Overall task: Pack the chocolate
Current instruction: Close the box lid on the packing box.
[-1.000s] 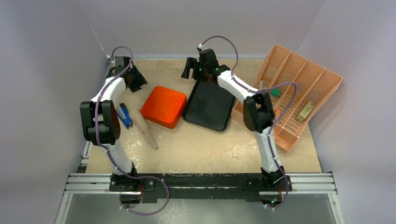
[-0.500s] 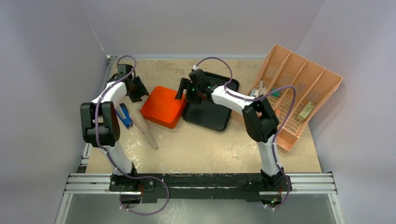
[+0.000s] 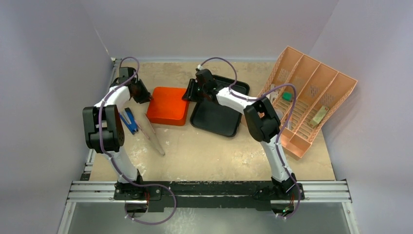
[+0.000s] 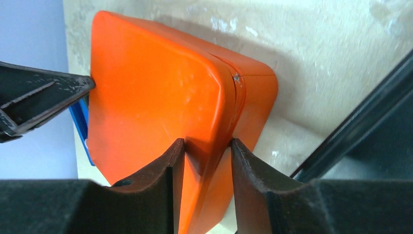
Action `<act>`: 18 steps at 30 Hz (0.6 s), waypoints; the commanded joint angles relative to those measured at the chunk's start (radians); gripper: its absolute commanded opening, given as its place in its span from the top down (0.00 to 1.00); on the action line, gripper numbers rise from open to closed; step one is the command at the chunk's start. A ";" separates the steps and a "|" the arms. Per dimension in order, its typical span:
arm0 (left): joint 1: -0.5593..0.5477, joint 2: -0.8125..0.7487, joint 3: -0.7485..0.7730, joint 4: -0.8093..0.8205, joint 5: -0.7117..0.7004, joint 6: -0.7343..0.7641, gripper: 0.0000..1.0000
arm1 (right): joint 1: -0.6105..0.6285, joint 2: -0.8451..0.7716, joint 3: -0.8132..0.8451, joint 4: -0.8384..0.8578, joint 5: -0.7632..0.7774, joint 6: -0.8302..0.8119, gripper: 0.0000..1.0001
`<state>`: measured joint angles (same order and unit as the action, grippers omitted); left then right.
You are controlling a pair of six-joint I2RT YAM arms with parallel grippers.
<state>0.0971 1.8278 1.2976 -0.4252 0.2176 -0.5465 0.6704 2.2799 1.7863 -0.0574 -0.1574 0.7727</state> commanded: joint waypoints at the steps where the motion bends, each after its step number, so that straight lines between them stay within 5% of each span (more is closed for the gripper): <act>1: -0.026 0.037 0.020 0.060 0.147 -0.075 0.81 | -0.007 0.051 0.063 0.137 -0.170 -0.053 0.63; 12: -0.028 0.024 0.024 0.088 0.156 -0.123 0.70 | -0.091 0.052 0.170 0.121 -0.312 -0.090 0.56; 18: -0.019 -0.052 0.025 0.052 -0.021 -0.121 0.71 | -0.092 0.050 0.283 -0.129 -0.081 -0.208 0.61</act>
<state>0.0929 1.8633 1.3106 -0.3820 0.2657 -0.6426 0.5606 2.3653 1.9511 -0.0563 -0.3599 0.6636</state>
